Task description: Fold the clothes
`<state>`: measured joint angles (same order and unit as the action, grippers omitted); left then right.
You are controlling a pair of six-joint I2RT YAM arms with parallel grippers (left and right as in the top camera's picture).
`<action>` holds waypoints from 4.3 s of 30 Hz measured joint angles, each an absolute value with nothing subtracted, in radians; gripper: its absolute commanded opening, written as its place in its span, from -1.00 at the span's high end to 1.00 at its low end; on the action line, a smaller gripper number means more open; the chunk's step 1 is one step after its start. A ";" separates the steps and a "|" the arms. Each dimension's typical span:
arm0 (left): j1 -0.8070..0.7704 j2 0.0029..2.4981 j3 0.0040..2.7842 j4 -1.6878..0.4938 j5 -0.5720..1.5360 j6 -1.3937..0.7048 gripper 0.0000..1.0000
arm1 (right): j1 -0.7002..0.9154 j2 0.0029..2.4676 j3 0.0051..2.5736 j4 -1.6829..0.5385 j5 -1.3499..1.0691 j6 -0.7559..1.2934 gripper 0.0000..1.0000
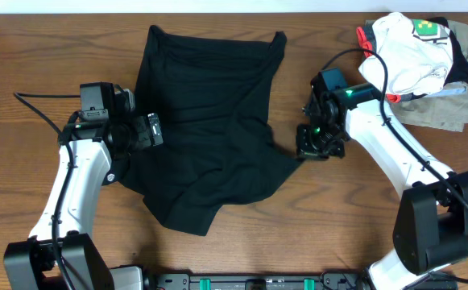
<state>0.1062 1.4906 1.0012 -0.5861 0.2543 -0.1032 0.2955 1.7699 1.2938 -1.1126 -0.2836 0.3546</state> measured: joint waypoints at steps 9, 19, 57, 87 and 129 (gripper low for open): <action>0.106 1.491 1.001 -0.585 0.254 -0.103 -0.97 | 0.322 1.767 1.266 -1.201 -0.188 0.355 0.98; 0.106 1.491 1.001 -0.577 0.254 -0.103 -0.96 | 0.536 1.766 1.233 -1.171 -0.181 0.340 0.36; 0.106 1.491 1.001 -0.568 0.254 -0.103 -0.96 | 0.287 1.766 0.881 -0.263 -0.314 0.261 0.24; 0.106 1.491 1.001 -0.568 0.254 -0.103 -0.96 | 0.353 1.808 0.876 -0.200 -0.460 0.116 0.34; 0.106 1.491 1.001 -0.561 0.254 -0.103 -0.96 | 0.093 1.711 1.040 -0.696 -0.304 0.175 0.00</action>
